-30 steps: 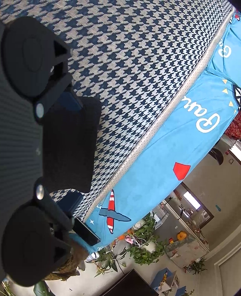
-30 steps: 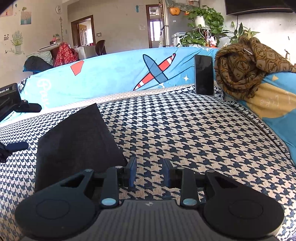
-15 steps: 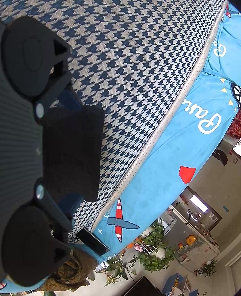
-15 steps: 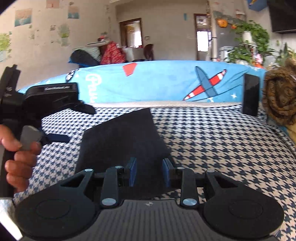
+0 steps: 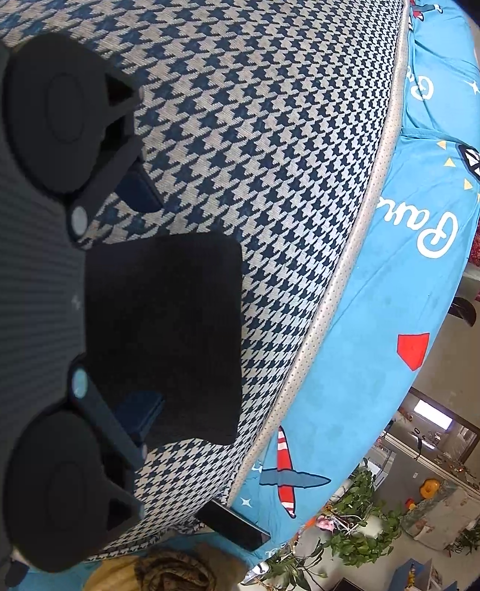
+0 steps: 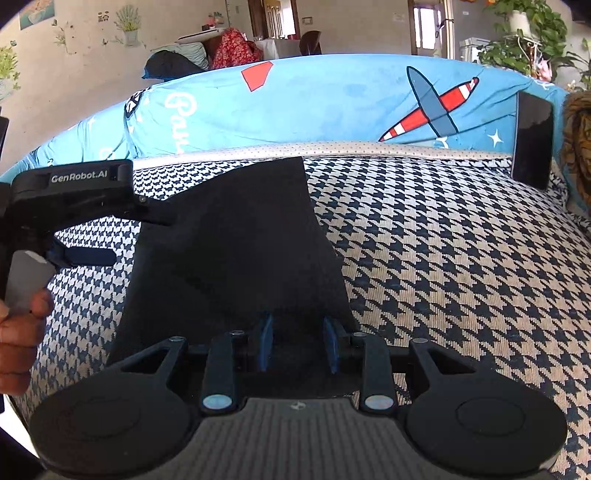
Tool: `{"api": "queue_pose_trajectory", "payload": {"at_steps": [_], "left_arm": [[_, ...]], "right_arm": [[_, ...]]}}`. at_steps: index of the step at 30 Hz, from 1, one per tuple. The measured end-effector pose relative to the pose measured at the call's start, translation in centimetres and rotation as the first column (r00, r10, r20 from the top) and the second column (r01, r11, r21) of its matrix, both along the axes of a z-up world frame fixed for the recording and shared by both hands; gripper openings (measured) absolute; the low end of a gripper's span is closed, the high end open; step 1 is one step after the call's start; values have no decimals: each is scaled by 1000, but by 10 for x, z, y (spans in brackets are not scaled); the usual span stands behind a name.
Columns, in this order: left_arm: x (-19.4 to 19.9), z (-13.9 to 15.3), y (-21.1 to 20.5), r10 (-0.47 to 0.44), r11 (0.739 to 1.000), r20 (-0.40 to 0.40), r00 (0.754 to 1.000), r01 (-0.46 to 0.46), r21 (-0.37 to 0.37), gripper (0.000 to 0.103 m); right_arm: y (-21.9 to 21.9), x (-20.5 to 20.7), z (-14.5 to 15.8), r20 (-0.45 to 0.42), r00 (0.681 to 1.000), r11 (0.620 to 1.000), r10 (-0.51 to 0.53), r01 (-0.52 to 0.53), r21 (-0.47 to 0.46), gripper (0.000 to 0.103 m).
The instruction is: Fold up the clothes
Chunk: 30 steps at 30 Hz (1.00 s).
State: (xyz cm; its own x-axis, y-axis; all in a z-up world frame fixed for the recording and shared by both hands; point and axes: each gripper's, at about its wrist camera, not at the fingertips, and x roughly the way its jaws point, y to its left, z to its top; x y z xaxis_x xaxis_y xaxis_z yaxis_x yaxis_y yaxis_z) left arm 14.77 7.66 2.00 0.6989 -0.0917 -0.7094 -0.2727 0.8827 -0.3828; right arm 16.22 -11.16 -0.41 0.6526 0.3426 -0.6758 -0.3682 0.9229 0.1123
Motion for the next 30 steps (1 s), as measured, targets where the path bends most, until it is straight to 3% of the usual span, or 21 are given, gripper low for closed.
{"api": "queue_pose_trajectory", "payload": {"at_steps": [5,10,19,23,30], "left_arm": [[4,-9,1,23,1000,-36,999,-23,9,103],[3,-10,4,41,999,-40,998,-40,11,103],[-3,-7,-7,-18,999,-47,999,20,39,103],[-7,-8,-9,-46,997,-60,997,49,57,103],[-18,-13,-12,-96,989,-89,991,105,102,103]], "right_arm": [[-7,6,-1,-14,999,999,-46,46,21,32],[-11,2,16,83,996,998,-35,30,53,32],[-4,39,25,81,996,991,-42,31,127,32],[4,50,27,48,998,980,28,-37,195,32],[19,67,12,-42,999,979,32,-22,203,32]]}}
